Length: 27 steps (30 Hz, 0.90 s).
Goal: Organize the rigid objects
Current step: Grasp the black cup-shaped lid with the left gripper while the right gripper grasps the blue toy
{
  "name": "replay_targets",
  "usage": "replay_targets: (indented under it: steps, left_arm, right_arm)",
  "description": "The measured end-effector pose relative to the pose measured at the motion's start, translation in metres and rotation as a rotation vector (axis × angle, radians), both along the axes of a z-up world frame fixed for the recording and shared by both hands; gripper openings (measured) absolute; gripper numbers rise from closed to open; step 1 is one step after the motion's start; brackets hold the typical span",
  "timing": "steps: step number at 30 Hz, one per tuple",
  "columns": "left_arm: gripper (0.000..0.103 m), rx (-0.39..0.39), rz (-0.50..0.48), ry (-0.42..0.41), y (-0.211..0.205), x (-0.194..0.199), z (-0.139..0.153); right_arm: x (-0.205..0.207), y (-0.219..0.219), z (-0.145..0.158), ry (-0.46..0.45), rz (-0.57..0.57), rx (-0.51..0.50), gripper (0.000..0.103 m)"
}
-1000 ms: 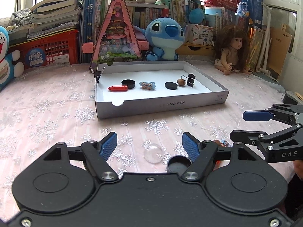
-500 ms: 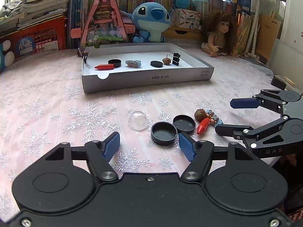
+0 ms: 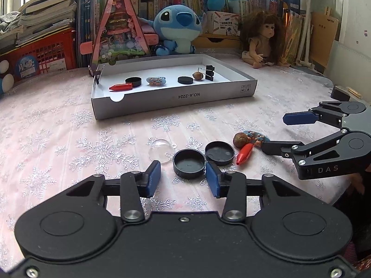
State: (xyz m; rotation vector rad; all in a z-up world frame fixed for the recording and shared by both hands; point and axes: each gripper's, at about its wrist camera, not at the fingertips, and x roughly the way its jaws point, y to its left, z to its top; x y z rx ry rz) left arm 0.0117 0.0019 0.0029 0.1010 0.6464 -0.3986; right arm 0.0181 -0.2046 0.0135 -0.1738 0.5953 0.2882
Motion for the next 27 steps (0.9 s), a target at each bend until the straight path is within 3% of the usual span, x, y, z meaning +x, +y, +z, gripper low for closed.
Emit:
replay_targets:
  steps: [8,12,16,23,27]
  left_arm:
    - [0.039,-0.002,0.011,-0.005,0.000,0.004,-0.002]
    - [0.037,-0.001,0.016,-0.009,0.000,0.006,-0.002]
    - [0.037,0.002,0.018,-0.017,-0.001,0.004,-0.003]
    - [0.037,0.014,0.026,-0.034,-0.005,0.004,-0.004]
    - [0.037,0.013,0.034,-0.038,-0.007,0.006,-0.005]
  right_arm:
    - [0.009,-0.005,-0.001,0.004,-0.111,-0.025,0.084]
    - [0.017,-0.015,0.000,0.024,-0.186,0.012,0.084]
    - [0.012,-0.018,0.003,0.047,-0.155,0.078,0.084]
    - [0.005,0.004,0.005,0.048,-0.107,0.059,0.084]
    - [0.007,0.015,0.004,0.053,-0.093,0.071,0.079]
